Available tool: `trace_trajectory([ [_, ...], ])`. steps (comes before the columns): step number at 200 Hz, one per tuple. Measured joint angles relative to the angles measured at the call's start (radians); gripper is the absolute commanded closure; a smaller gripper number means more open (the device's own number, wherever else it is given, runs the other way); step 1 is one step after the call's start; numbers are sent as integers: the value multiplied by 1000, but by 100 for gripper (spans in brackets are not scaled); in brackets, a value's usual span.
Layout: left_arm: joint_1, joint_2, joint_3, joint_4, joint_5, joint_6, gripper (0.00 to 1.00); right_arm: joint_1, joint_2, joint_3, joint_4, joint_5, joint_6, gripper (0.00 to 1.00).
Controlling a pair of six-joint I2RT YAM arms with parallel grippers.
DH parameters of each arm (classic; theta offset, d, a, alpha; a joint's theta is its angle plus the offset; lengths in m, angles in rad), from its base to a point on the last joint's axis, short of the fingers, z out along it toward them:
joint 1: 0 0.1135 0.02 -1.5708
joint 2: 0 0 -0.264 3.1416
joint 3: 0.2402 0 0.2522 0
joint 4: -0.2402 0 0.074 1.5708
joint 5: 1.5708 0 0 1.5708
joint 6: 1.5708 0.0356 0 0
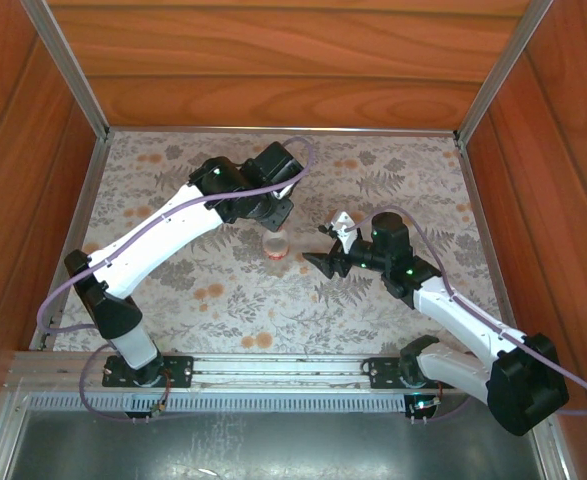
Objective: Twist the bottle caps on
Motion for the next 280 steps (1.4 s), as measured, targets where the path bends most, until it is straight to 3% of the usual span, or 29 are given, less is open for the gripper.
trace_trajectory([
  [245, -18, 76, 64, -94, 50, 24, 63, 0, -29, -2, -13, 6, -5, 16],
  [280, -18, 84, 64, -95, 50, 24, 60, 0, -29, -10, -16, 8, -6, 16],
])
